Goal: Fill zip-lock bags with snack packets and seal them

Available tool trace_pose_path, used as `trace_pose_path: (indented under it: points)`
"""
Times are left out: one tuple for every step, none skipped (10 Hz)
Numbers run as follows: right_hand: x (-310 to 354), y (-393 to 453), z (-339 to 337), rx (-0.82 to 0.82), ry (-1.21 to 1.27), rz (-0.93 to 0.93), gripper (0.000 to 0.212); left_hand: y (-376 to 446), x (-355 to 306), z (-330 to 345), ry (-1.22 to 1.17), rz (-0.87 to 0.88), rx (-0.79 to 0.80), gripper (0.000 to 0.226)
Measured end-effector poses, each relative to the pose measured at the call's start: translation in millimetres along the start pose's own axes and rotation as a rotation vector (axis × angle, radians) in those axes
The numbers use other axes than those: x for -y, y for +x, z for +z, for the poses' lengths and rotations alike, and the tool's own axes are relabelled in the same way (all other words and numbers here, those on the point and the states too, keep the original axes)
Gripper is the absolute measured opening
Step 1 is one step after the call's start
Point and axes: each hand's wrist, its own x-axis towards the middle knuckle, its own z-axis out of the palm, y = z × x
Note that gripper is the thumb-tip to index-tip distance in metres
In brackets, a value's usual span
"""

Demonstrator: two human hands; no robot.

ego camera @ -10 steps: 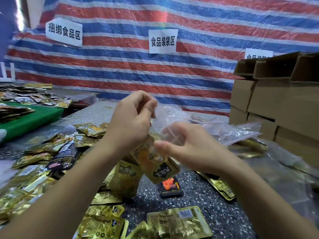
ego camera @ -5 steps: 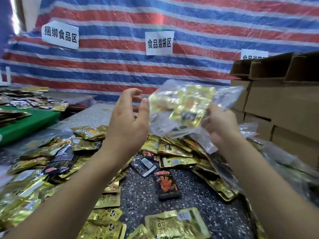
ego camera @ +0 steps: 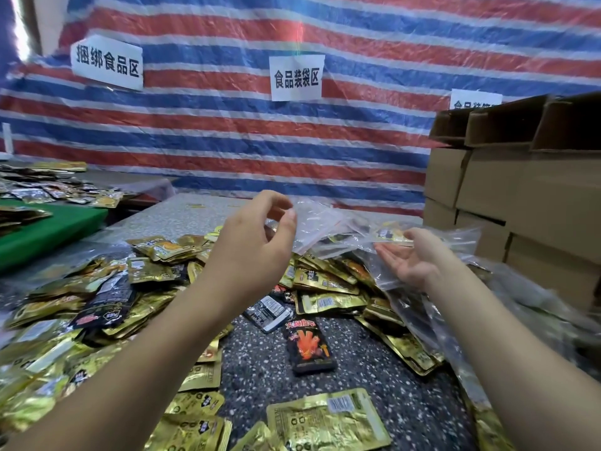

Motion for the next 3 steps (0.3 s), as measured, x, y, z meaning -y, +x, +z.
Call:
trace_pose_path:
  points:
    - [-1.2,-7.1,1.0,0.015,-0.035,0.005,0.031,-0.4,-0.8,-0.2,0.024,0.032,0.006,0.014]
    - [-4.1,-12.5,1.0,0.015,-0.117,0.022,0.03,-1.3,1.5,0.2,0.016,0.064,0.005,0.019]
    - [-6.4,-20.6,2.5,0.015,-0.218,-0.006,0.026,-1.9,2.3,1.0,0.029,0.085,-0.004,0.039]
